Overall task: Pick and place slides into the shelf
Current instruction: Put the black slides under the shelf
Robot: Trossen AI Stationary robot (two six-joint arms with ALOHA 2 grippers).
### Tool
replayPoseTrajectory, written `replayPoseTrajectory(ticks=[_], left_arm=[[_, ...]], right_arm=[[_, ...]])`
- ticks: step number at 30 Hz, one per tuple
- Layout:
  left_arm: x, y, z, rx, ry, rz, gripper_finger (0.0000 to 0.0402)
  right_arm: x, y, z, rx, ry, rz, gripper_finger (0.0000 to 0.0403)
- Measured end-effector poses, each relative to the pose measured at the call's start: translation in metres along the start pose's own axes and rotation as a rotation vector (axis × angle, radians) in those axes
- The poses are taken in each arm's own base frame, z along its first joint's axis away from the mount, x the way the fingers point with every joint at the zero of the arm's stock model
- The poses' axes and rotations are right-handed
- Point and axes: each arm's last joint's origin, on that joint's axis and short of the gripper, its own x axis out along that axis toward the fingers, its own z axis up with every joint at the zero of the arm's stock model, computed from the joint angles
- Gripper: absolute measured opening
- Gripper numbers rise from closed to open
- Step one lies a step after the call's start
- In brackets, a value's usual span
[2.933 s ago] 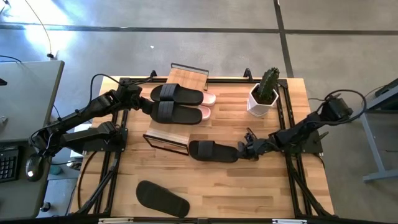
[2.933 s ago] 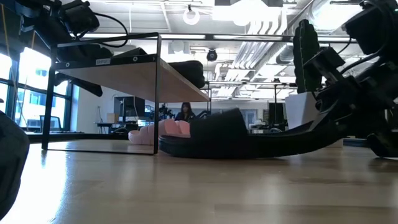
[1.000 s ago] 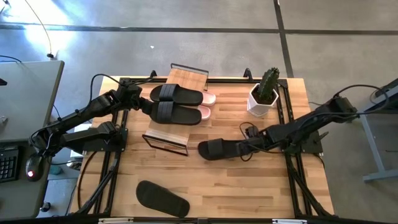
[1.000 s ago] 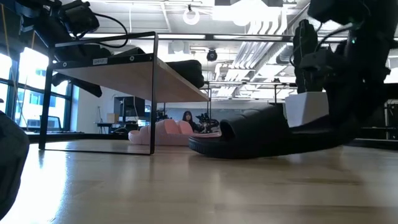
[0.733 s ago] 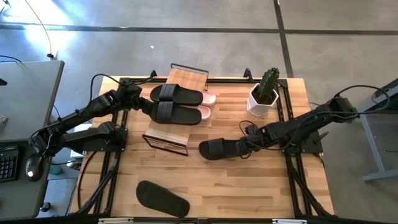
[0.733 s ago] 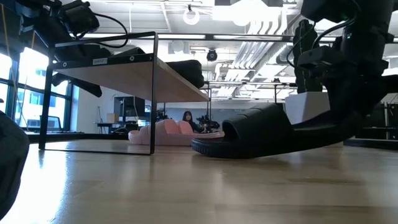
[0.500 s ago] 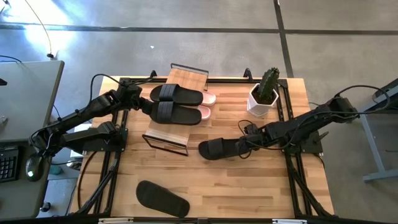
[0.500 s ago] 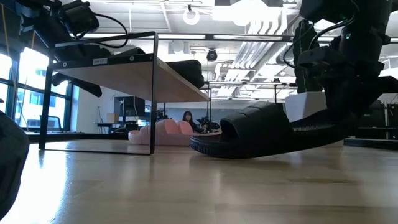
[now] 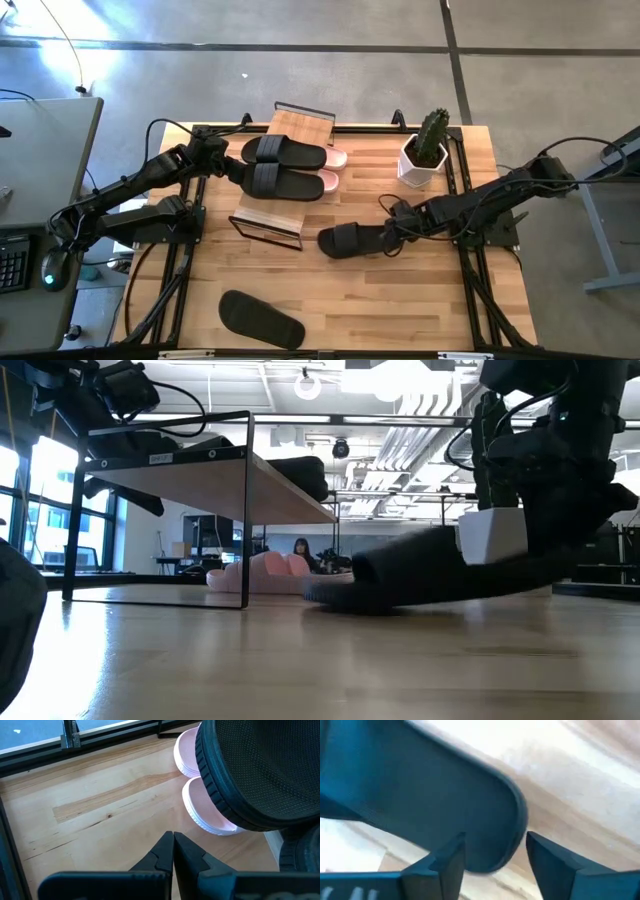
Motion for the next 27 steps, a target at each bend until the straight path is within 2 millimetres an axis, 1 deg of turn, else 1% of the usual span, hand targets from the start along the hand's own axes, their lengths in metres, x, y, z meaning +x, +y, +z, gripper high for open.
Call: replayPoseTrajectory(ticks=[3, 6, 10, 14, 17, 19, 22, 24, 25, 26, 27], left_arm=[[0.000, 0.000, 0.000, 0.000, 0.000, 0.000, 0.0001], [0.000, 0.000, 0.000, 0.000, 0.000, 0.000, 0.0001], [0.000, 0.000, 0.000, 0.000, 0.000, 0.000, 0.0001], [0.000, 0.000, 0.000, 0.000, 0.000, 0.000, 0.0001], [0.000, 0.000, 0.000, 0.000, 0.000, 0.000, 0.0001], [0.000, 0.000, 0.000, 0.000, 0.001, 0.000, 0.0001], [0.000, 0.000, -0.001, 0.000, 0.006, 0.002, 0.0001], [0.000, 0.000, -0.001, 0.001, 0.012, 0.005, 0.0001], [0.000, 0.001, -0.001, 0.001, 0.014, 0.006, 0.0001], [0.000, 0.001, -0.002, 0.001, 0.017, 0.007, 0.0001], [0.000, 0.001, -0.002, 0.002, 0.018, 0.007, 0.0001]], right_arm=[[0.000, 0.000, 0.001, 0.030, -0.042, -0.012, 0.0216], [0.000, -0.002, 0.001, 0.055, -0.049, -0.029, 0.0224], [0.000, -0.005, 0.000, 0.040, -0.032, -0.064, 0.0221], [-0.005, -0.006, -0.008, -0.056, -0.023, -0.064, 0.0206], [-0.014, -0.009, -0.017, -0.091, -0.041, -0.066, 0.0180], [-0.020, -0.015, -0.025, -0.093, -0.045, -0.099, 0.0151], [-0.026, -0.026, -0.039, -0.055, -0.029, -0.197, 0.0088], [-0.027, -0.029, -0.048, -0.037, -0.032, -0.225, 0.0036], [-0.026, -0.027, -0.051, -0.046, -0.043, -0.222, 0.0019], [-0.025, -0.025, -0.054, -0.059, -0.060, -0.210, 0.0011], [-0.023, -0.022, -0.056, -0.057, -0.076, -0.198, 0.0012]])
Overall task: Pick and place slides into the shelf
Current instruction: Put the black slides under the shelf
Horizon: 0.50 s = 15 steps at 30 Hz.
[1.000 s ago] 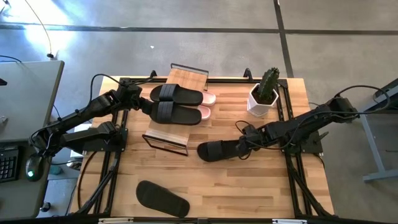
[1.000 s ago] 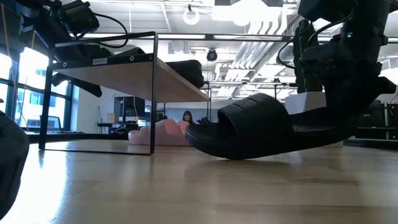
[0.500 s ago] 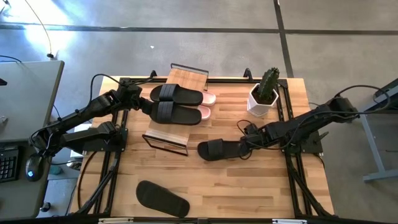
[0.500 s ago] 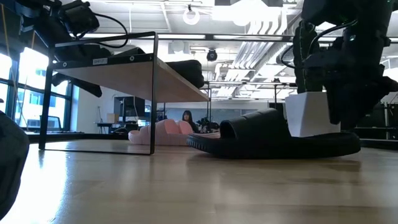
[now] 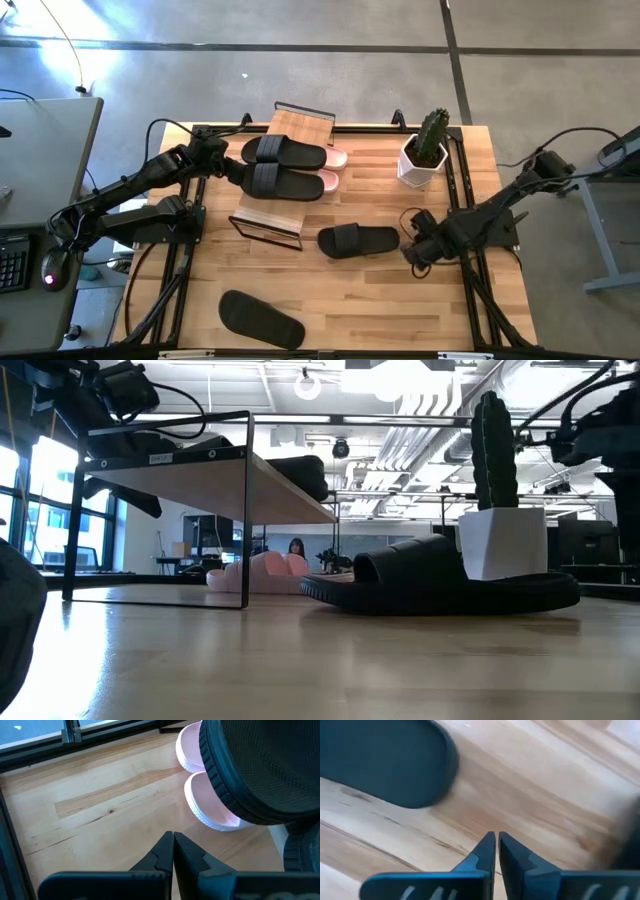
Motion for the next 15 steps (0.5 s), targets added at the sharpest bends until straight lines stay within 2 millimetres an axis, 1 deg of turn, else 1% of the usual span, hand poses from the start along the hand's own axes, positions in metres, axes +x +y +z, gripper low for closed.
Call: replayPoseTrajectory(ticks=[2, 5, 7, 12, 15], left_arm=[[0.000, 0.000, 0.000, 0.000, 0.000, 0.000, 0.0001], [0.000, 0.000, 0.000, 0.000, 0.000, 0.000, 0.0001], [0.000, 0.000, 0.000, 0.000, 0.000, 0.000, 0.0001], [0.000, 0.000, 0.000, 0.005, -0.007, 0.005, 0.0001], [0.000, 0.000, 0.001, 0.007, -0.008, 0.006, 0.0001]], right_arm=[[0.005, 0.004, -0.002, 0.011, -0.029, -0.009, 0.0015], [0.015, 0.008, -0.001, -0.003, -0.032, -0.080, 0.0003], [0.023, 0.013, 0.000, -0.010, -0.035, -0.093, 0.0003], [0.041, 0.027, 0.010, -0.055, -0.031, -0.078, 0.0000], [0.048, 0.030, 0.018, -0.067, -0.034, -0.081, 0.0000]])
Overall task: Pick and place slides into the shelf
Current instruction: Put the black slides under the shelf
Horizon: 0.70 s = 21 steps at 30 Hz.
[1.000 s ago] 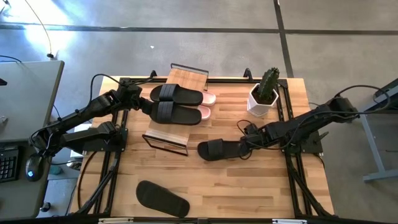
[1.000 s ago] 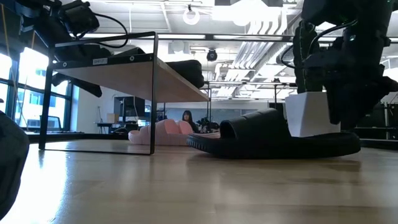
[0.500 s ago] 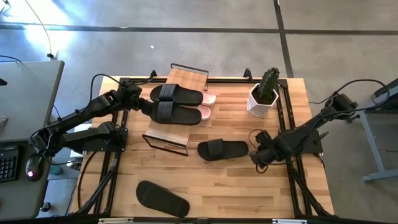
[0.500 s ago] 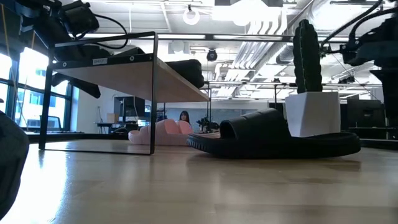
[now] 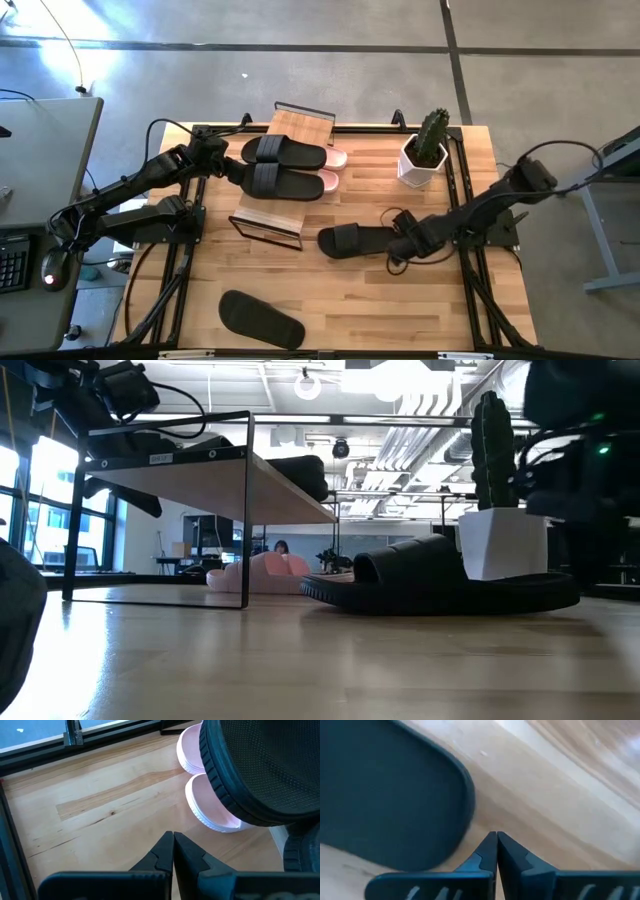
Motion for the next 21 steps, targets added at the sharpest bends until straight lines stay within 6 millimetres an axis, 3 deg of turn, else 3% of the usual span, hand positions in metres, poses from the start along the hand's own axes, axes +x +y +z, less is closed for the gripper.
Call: replayPoseTrajectory(ticks=[11, 21], left_arm=[[0.000, 0.000, 0.000, 0.001, 0.001, 0.000, 0.0001], [0.000, 0.000, 0.000, 0.001, 0.005, 0.002, 0.0001]], right_arm=[[0.004, 0.020, 0.020, -0.029, -0.052, 0.208, 0.0000], [0.008, 0.028, 0.020, -0.046, -0.017, 0.265, 0.0000]])
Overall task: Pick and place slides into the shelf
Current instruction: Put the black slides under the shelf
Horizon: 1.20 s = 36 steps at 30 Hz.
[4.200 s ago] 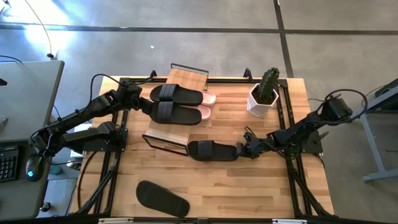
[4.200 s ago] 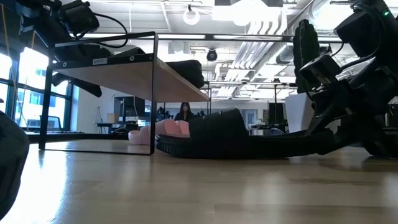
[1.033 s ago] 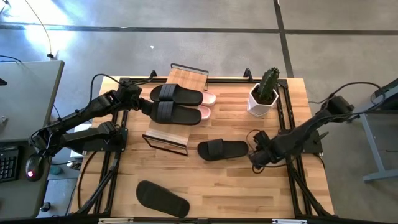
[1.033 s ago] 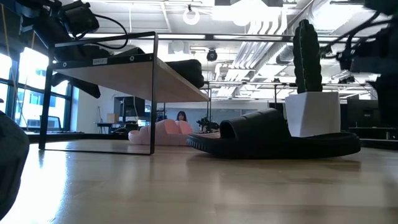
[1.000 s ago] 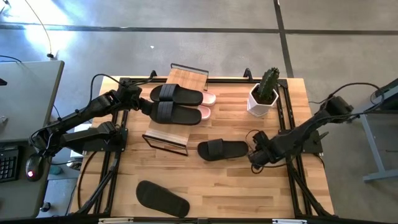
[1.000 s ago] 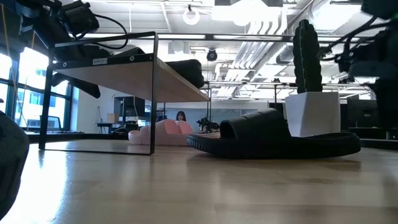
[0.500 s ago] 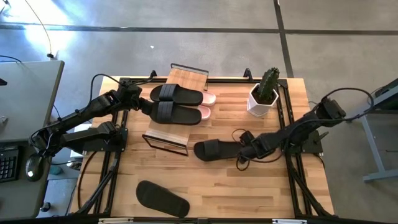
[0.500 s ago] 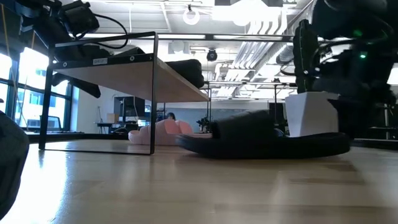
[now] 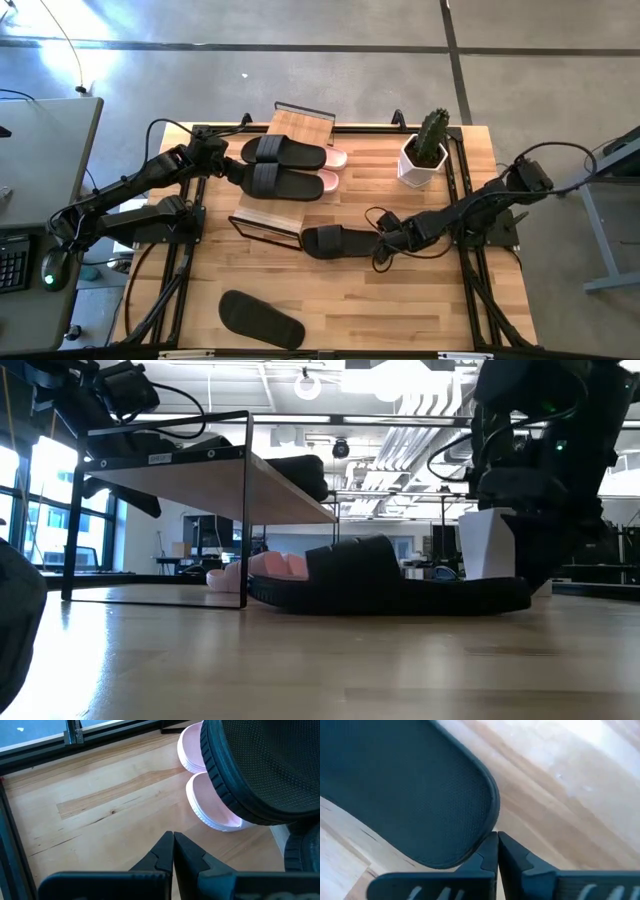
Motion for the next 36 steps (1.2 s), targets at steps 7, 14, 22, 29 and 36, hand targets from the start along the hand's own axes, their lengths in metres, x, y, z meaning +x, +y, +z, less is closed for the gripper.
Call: replayPoseTrajectory(ticks=[7, 14, 22, 29, 36], left_arm=[[0.000, 0.000, 0.000, -0.001, 0.002, -0.003, 0.0001], [0.000, 0.000, 0.000, -0.005, 0.002, -0.003, 0.0001], [0.000, 0.000, 0.000, -0.007, 0.002, -0.003, 0.0001], [0.000, 0.000, 0.000, -0.006, 0.002, -0.003, 0.0001], [0.000, 0.000, 0.000, -0.001, 0.000, 0.000, 0.0001]], right_arm=[[0.018, 0.010, -0.009, -0.033, 0.049, 0.016, 0.0000], [0.011, 0.012, -0.015, -0.017, 0.009, 0.031, 0.0000], [0.010, 0.018, -0.014, -0.025, 0.008, 0.098, 0.0000], [0.011, 0.014, -0.008, -0.004, -0.010, 0.069, 0.0000], [0.010, 0.006, -0.011, 0.040, -0.006, -0.023, 0.0000]])
